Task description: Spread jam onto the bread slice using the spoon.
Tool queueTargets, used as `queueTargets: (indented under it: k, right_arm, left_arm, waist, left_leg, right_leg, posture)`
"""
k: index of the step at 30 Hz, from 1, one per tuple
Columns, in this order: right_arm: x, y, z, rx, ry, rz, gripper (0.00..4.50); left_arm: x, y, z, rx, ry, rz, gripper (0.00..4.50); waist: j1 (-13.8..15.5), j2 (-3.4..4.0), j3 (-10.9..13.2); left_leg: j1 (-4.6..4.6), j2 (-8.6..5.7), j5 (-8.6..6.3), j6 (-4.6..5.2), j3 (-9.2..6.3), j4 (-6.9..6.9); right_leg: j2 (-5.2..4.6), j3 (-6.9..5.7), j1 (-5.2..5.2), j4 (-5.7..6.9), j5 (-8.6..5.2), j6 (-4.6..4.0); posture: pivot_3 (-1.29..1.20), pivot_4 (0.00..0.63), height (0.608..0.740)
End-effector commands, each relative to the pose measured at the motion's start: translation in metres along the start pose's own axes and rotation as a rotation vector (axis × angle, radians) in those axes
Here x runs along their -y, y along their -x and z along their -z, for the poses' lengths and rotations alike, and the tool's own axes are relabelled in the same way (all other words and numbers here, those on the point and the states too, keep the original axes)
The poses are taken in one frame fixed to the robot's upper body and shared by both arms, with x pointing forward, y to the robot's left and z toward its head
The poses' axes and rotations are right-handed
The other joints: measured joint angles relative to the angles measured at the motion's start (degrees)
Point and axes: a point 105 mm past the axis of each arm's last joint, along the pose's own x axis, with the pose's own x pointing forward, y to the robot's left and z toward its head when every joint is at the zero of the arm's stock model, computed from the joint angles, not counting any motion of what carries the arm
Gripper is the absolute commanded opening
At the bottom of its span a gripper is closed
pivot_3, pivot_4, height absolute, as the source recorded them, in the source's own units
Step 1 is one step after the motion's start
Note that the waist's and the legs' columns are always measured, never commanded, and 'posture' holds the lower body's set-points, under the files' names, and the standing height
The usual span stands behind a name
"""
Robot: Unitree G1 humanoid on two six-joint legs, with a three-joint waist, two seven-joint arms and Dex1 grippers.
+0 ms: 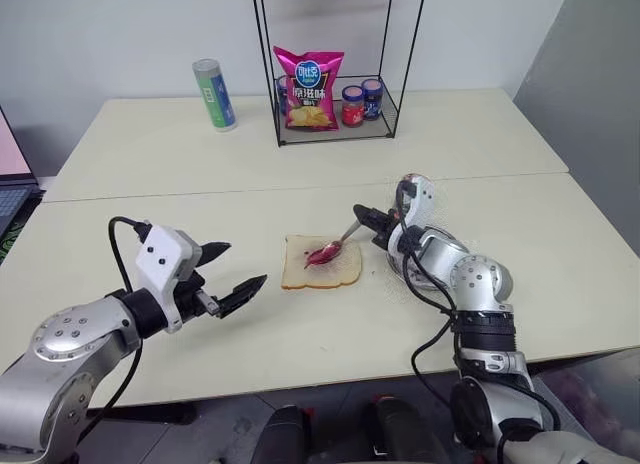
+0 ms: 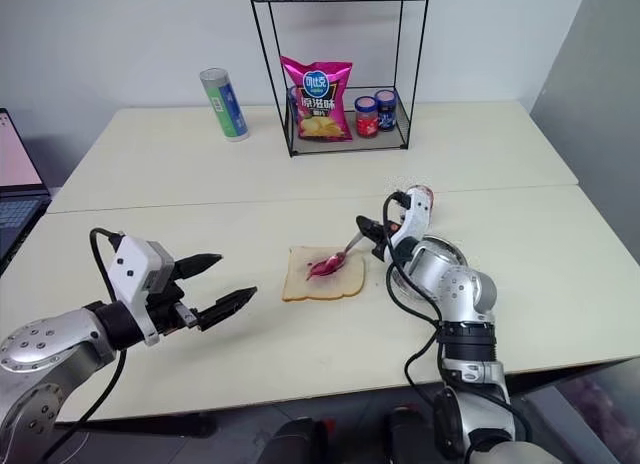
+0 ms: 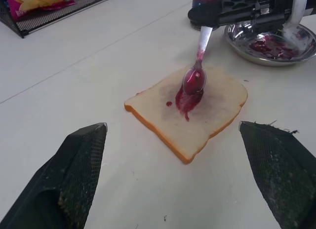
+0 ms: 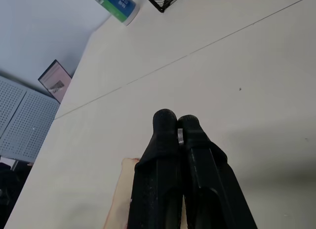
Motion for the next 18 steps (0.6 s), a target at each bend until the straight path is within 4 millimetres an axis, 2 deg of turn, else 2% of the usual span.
queueTargets:
  k: [1,5,10,14,18]
  right_arm:
    - [-0.020,0.005,-0.024,0.057,-0.008,-0.083,0.04]
    - [-0.045,0.003,-0.024,0.041,-0.088,-0.191,0.04]
    - [-0.055,-0.004,-0.012,0.005,-0.130,-0.215,0.04]
    - [-0.047,-0.014,0.011,-0.046,-0.109,-0.166,0.04]
    - [-0.032,-0.013,0.012,-0.042,-0.056,-0.120,0.04]
  left_arm:
    - [-0.001,0.000,-0.008,0.019,-0.044,-0.001,4.50]
    - [-0.002,0.000,-0.008,0.020,-0.046,0.001,4.50]
    - [-0.001,0.000,-0.008,0.019,-0.049,0.005,4.50]
    - [0.000,-0.001,-0.008,0.017,-0.052,0.008,4.50]
    - [0.000,-0.001,-0.008,0.014,-0.054,0.011,4.50]
  waist:
    - [0.0,0.00,0.0]
    - [-0.1,0.00,0.0]
    - [-0.1,0.01,0.0]
    - [-0.1,0.01,0.0]
    - [-0.1,0.02,0.0]
  left_leg:
    - [-0.01,0.00,0.00,0.00,0.00,0.00]
    - [-0.01,0.02,0.00,0.00,-0.02,-0.02]
    - [-0.01,0.07,0.00,0.00,-0.05,-0.07]
    - [-0.02,0.06,0.00,0.00,-0.04,-0.06]
    - [-0.02,0.04,0.00,0.00,0.00,-0.05]
  right_leg:
    - [0.00,0.00,0.00,0.01,0.00,0.00]
    - [0.02,0.00,-0.02,0.00,0.00,0.00]
    - [0.06,-0.02,-0.03,0.00,0.00,-0.01]
    - [0.05,0.00,-0.02,-0.03,-0.01,-0.01]
    - [0.03,0.01,-0.03,-0.03,0.00,-0.01]
  posture:
    - [0.00,0.150,0.740]
    - [0.00,0.150,0.740]
    - [0.00,0.150,0.740]
    - [0.00,0.150,0.740]
    - [0.00,0.150,0.740]
